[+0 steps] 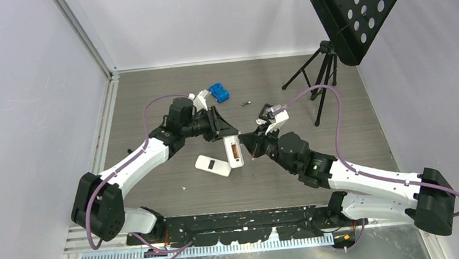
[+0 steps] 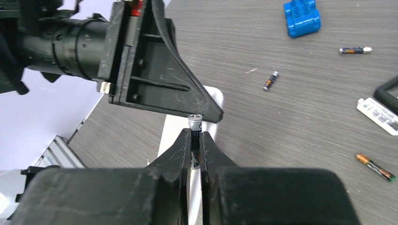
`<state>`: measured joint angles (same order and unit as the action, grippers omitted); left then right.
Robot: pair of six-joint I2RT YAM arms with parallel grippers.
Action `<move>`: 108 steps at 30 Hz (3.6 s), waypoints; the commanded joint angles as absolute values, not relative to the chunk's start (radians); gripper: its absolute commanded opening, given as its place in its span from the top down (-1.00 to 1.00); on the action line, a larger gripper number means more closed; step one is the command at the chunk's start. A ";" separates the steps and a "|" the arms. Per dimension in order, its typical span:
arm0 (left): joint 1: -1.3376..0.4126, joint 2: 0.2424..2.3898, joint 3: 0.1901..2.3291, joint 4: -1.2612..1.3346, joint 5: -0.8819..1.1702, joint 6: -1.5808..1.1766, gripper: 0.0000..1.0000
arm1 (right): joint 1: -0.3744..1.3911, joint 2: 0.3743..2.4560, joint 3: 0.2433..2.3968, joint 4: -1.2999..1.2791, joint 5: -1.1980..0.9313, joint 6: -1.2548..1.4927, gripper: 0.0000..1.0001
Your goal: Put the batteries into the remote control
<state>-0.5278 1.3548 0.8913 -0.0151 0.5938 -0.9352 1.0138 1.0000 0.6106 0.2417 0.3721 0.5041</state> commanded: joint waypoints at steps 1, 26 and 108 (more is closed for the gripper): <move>-0.521 1.358 0.941 -0.020 0.648 -1.008 1.00 | 1.031 1.014 0.622 0.363 0.341 0.457 0.90; -0.489 1.343 0.901 0.004 0.611 -1.056 1.00 | 1.078 0.959 0.595 0.281 0.363 0.490 0.25; -0.463 1.250 0.881 0.236 0.492 -1.245 1.00 | 0.956 1.180 0.572 0.585 0.416 1.660 0.02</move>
